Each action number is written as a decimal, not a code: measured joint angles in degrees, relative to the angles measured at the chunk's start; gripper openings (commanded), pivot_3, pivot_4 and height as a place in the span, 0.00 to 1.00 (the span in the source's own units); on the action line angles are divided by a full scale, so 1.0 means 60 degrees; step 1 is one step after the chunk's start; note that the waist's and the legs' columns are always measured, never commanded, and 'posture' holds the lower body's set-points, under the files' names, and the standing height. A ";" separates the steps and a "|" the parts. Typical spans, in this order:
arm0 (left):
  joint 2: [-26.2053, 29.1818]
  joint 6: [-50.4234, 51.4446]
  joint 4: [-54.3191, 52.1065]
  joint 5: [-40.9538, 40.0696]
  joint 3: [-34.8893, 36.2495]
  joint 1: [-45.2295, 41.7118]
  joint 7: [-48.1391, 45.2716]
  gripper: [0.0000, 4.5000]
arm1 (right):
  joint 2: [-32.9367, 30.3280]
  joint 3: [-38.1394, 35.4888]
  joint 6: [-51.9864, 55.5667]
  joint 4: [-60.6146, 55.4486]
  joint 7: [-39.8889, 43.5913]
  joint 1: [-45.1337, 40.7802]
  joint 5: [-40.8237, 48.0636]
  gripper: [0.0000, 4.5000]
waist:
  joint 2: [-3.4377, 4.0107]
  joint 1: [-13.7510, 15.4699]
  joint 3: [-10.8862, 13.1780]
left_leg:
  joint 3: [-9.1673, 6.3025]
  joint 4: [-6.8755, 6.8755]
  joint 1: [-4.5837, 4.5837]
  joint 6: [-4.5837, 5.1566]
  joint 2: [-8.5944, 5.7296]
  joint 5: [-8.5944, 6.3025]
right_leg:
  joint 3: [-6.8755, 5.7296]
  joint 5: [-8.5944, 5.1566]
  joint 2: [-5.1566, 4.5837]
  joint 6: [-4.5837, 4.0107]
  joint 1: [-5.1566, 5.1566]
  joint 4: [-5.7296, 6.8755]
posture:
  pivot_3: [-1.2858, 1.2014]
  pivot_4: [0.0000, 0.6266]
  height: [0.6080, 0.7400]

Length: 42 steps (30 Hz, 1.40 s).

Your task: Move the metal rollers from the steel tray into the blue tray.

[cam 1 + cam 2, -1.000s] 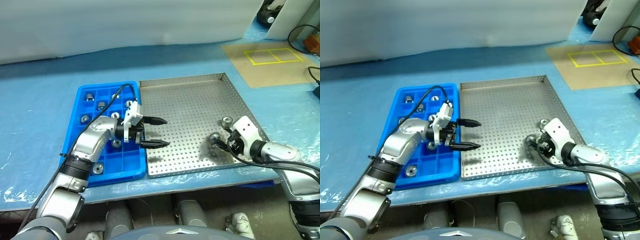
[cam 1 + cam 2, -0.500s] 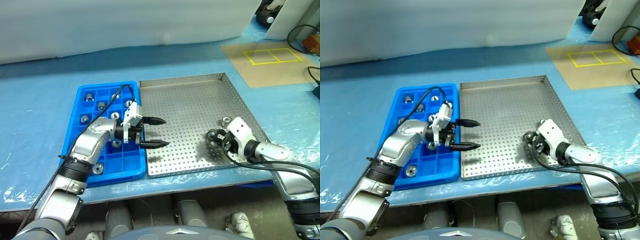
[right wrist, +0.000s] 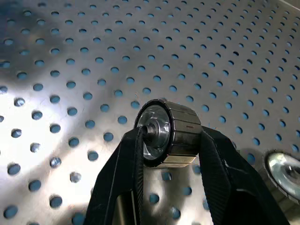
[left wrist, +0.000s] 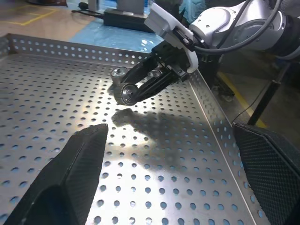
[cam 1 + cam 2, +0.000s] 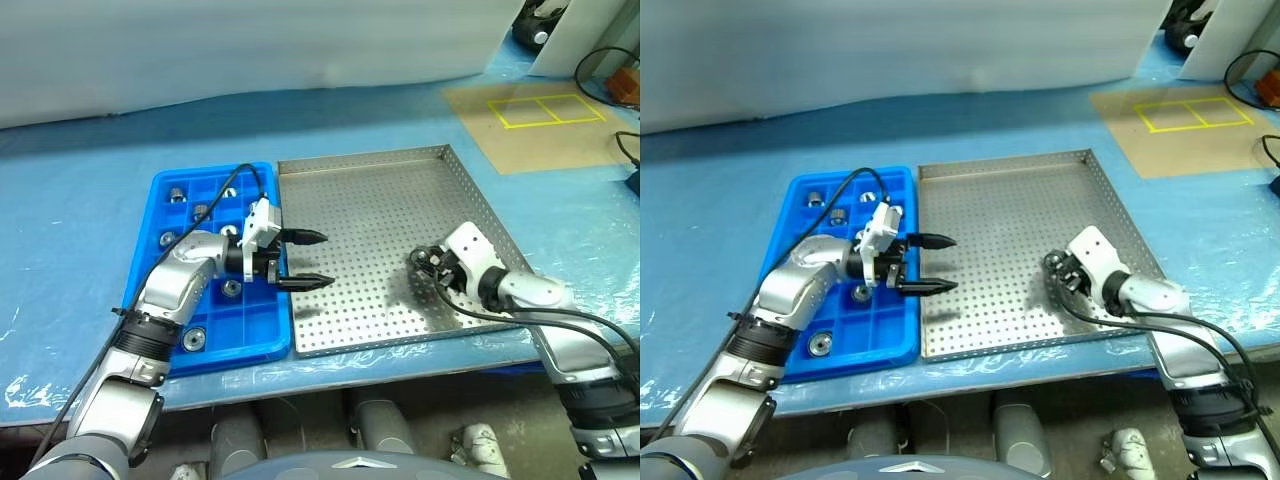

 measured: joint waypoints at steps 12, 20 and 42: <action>0.1473 0.0909 -0.2221 -0.0534 0.1746 0.1625 0.1290 1.00 | 0.2303 0.1774 -0.1047 0.2024 0.1244 -0.3807 -0.0002 0.28 | 0.0005 0.0561 0.0005 | -0.0002 -0.0090 -0.0012 -0.0048 0.0015 0.0031 | -0.0012 -0.0008 0.0004 -0.0023 -0.0043 0.0003 | 0.51 0.24 1.00; 0.2508 0.1716 -0.4473 -0.1159 0.3446 0.4128 0.2250 1.00 | 0.3635 0.2804 -0.2759 0.4626 0.2361 -0.4970 -0.0348 0.28 | -0.0002 0.1265 0.0008 | -0.0015 -0.0088 -0.0042 -0.0056 0.0014 0.0034 | -0.0027 -0.0009 -0.0005 -0.0024 -0.0056 0.0002 | 0.58 0.24 1.00; 0.2839 0.2325 -0.6295 -0.2174 0.4173 0.5653 0.3135 1.00 | 0.3434 0.2830 -0.3344 0.4664 0.4105 -0.4434 -0.0453 0.71 | -0.0008 0.1811 0.0008 | -0.0045 -0.0083 -0.0057 -0.0111 0.0016 0.0068 | -0.0015 -0.0013 0.0002 -0.0025 -0.0107 0.0076 | 0.58 0.24 1.00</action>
